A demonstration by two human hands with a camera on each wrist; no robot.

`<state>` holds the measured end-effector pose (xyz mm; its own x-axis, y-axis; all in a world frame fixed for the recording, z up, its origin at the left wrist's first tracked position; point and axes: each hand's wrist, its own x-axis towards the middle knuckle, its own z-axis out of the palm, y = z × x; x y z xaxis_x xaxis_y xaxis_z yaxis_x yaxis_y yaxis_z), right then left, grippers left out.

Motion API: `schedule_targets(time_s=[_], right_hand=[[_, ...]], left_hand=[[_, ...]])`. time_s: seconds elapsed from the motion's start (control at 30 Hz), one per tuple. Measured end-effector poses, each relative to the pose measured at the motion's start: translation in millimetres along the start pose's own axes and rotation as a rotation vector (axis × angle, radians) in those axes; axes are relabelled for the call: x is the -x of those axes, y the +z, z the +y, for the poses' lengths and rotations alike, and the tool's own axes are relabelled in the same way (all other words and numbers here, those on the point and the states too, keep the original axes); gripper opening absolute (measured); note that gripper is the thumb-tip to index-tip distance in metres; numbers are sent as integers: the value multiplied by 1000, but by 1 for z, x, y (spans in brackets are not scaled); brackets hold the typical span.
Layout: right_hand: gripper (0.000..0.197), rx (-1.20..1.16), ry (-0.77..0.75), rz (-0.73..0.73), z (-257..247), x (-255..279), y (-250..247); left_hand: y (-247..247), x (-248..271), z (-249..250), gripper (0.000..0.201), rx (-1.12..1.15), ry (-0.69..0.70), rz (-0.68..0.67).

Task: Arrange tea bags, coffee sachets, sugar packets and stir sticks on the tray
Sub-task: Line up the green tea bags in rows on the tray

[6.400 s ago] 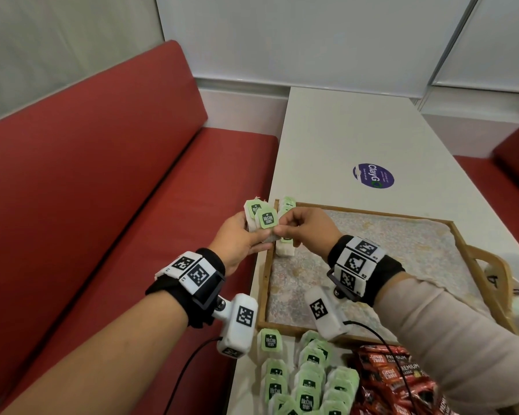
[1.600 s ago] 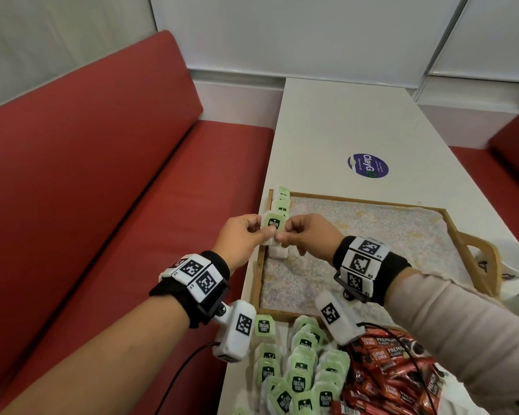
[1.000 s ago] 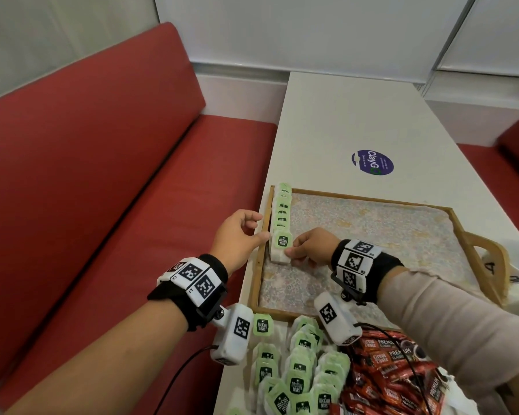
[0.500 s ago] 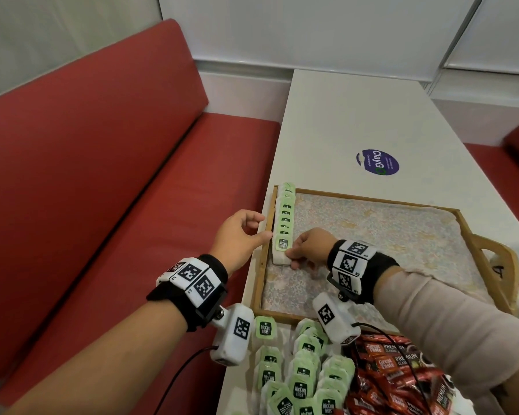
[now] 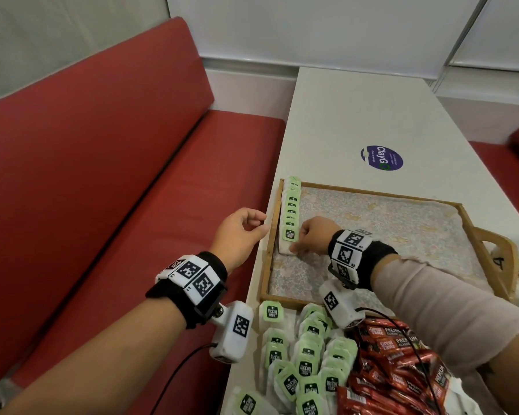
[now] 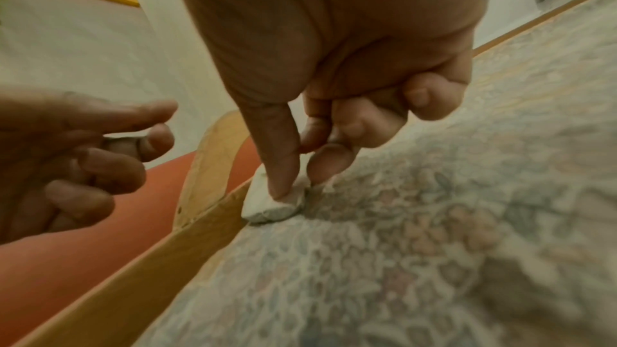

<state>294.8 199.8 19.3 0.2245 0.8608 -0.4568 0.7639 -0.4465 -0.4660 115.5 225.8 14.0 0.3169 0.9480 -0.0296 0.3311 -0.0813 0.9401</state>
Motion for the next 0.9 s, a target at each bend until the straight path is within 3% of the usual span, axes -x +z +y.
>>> schedule_targets(time_s=[0.37,0.63,0.77,0.9], right_hand=[[20,-52,-73,34,-4,79,3],[17,26,-103,-59,-1,141,43],[23,92,-86,-113,3,156,62],[32,142,-74,-137,4,161,74]], left_hand=[[-20,72,-4,9,11,-14,-162],[-20,125,-33,12,-354,-107,-342],[-12,142,-37,35,-454,-183,-467],[-4,151,-35,57,-472,-230,-486]])
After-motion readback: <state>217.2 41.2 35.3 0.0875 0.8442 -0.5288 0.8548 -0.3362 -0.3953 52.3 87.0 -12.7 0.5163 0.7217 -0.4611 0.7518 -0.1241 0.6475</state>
